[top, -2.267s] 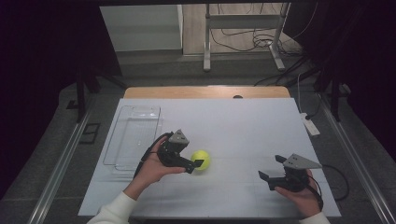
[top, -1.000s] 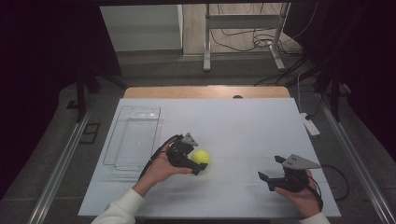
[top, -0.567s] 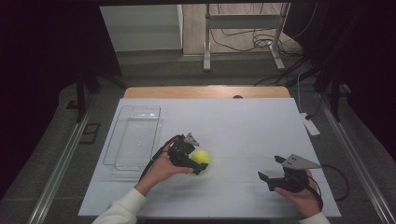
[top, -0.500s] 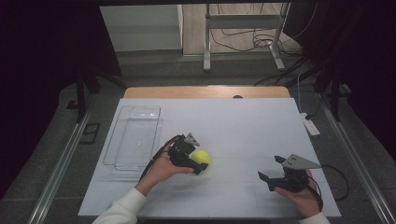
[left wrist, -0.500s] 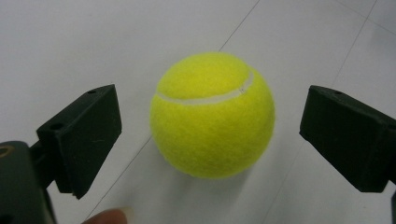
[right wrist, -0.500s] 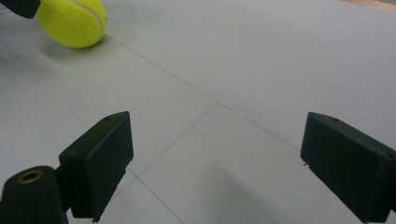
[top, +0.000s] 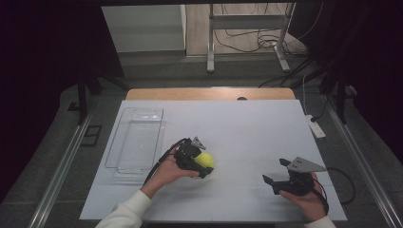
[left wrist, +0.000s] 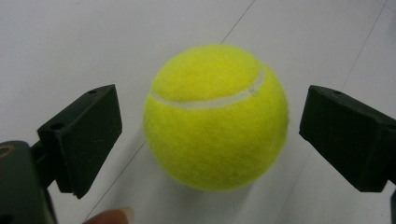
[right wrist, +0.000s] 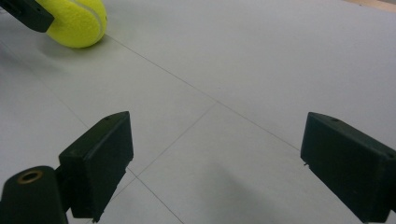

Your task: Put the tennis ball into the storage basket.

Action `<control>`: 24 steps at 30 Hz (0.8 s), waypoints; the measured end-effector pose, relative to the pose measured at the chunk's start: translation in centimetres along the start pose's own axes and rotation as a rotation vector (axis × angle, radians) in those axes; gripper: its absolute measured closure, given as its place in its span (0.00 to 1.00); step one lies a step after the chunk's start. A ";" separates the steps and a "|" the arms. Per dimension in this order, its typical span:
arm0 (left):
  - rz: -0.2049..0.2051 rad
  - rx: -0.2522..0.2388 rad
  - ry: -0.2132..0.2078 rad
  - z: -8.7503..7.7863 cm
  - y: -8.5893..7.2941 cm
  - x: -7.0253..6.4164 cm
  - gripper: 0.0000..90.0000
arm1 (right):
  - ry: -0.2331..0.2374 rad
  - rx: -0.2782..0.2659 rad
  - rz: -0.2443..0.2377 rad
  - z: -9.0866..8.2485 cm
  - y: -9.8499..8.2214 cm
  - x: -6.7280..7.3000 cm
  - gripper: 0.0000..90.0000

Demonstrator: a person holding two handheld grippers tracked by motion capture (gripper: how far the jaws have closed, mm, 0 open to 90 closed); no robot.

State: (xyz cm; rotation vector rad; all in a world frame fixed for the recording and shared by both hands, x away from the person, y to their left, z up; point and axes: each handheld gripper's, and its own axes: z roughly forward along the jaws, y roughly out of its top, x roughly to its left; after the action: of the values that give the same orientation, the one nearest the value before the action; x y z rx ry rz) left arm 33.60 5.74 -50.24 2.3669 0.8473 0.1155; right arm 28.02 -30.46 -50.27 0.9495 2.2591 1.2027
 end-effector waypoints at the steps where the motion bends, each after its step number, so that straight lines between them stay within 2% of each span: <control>1: -0.002 -0.001 0.000 0.1 0.0 -0.1 0.08 | 0.000 0.000 0.000 0.0 0.0 0.0 0.11; 6: 0.005 0.009 0.010 0.4 0.0 -0.2 0.12 | 0.001 0.000 0.001 0.0 0.0 0.0 0.11; 9: 0.016 0.027 0.023 0.6 0.0 -0.2 0.20 | -0.003 0.003 0.001 0.0 0.0 0.0 0.11; 12: 0.024 0.027 0.020 0.6 0.0 -0.3 0.28 | -0.003 0.002 0.002 0.0 0.0 -0.1 0.11; 19: 0.053 0.029 0.030 0.5 0.0 -0.4 0.30 | 0.000 -0.001 0.002 0.0 0.0 0.0 0.11; 24: 0.055 0.026 0.033 0.5 0.0 -0.5 0.30 | -0.001 -0.002 0.006 0.0 0.0 -0.1 0.11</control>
State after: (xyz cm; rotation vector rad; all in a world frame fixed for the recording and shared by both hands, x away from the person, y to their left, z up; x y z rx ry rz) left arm 33.34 5.18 -50.56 2.4193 0.8036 0.1682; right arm 28.03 -30.55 -50.26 0.9562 2.2552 1.2063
